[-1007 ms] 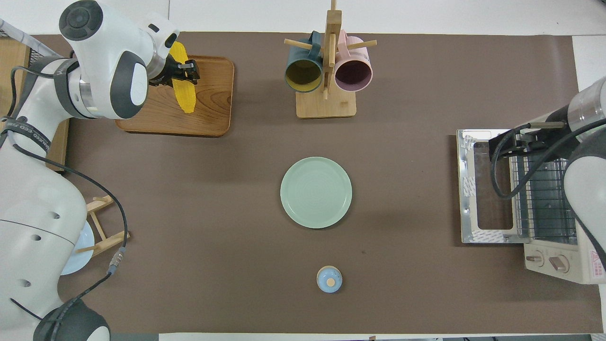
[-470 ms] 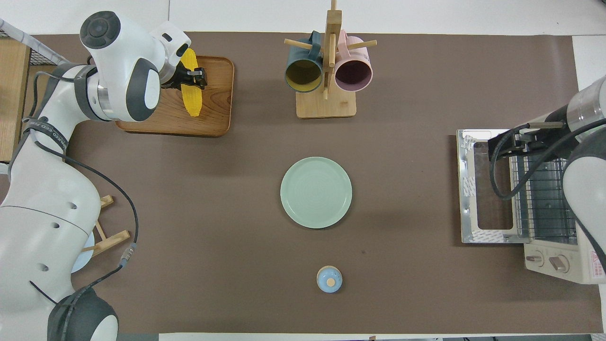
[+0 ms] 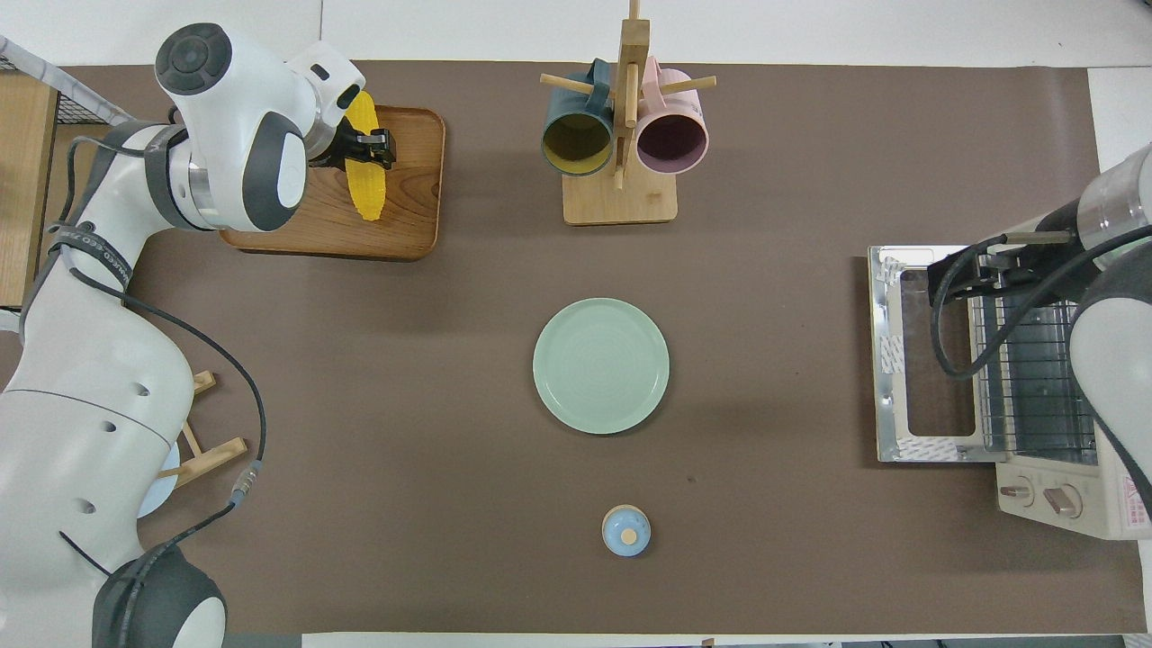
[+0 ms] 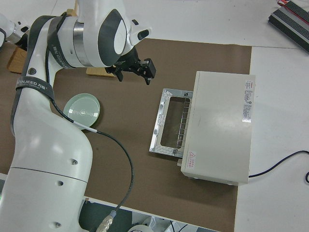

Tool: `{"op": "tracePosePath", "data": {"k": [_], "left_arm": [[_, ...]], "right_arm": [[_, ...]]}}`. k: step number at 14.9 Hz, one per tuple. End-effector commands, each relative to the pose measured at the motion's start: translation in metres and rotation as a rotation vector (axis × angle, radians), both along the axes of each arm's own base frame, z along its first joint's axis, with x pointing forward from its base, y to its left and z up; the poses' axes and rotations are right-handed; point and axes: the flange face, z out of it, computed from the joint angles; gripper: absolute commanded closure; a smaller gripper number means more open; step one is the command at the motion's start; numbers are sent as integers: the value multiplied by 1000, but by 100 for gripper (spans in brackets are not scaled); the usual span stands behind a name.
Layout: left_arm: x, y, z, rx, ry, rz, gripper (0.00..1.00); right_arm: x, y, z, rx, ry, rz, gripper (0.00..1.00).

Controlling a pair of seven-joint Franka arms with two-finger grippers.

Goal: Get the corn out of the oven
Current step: 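Lower the corn onto the wooden tray and open the left gripper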

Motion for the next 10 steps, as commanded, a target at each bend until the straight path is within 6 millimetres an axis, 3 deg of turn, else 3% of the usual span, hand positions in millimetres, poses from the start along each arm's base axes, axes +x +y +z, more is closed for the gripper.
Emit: {"op": "tracePosePath", "data": {"k": [1, 5, 10], "left_arm": [[5, 1, 3, -14, -15, -8, 0], [1, -3, 4, -26, 10, -3, 0], [-16, 10, 75, -38, 71, 10, 0]], "right_arm": [[-3, 0, 3, 29, -17, 18, 0], [-3, 0, 3, 29, -17, 17, 0], [-3, 1, 3, 28, -14, 18, 0]]}}
